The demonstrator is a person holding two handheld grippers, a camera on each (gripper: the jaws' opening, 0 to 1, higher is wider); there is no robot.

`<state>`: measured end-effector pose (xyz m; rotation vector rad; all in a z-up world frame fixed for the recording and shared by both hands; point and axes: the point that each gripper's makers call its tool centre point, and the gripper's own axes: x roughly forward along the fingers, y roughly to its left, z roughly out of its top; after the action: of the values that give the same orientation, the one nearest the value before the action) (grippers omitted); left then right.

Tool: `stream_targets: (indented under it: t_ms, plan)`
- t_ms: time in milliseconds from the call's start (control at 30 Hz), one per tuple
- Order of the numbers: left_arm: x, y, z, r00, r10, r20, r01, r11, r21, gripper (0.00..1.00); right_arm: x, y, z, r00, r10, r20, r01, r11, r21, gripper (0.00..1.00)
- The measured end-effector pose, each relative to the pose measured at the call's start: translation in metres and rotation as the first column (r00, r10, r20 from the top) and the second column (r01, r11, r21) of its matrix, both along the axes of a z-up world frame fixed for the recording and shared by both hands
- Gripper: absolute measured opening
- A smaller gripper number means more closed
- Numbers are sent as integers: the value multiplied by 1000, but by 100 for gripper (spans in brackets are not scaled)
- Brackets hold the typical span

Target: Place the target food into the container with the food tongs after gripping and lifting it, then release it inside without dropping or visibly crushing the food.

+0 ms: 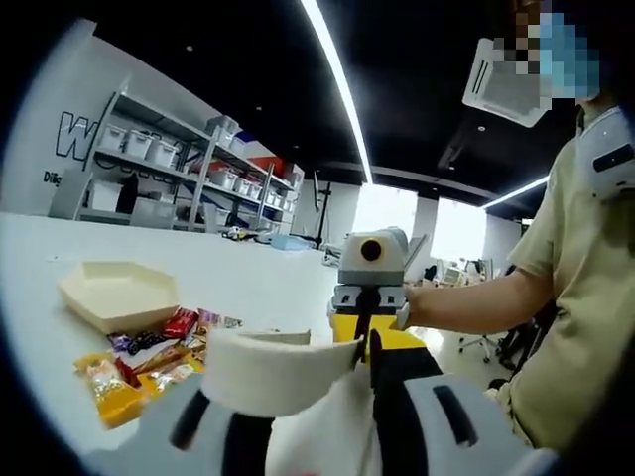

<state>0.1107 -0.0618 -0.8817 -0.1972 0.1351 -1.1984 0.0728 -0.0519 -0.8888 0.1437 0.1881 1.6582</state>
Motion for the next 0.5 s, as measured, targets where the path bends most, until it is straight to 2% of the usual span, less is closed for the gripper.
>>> stream_targets:
  t_ms: [233, 500]
  plan:
    - [0, -1, 5, 1000, -5, 8, 5, 1000, -14, 31, -2, 2, 5, 1000, 12, -10, -12, 1000, 16, 0]
    - [-1, 0, 6, 1000, -14, -16, 13, 999, -47, 29, -2, 3, 6, 1000, 16, -22, -16, 1000, 15, 0]
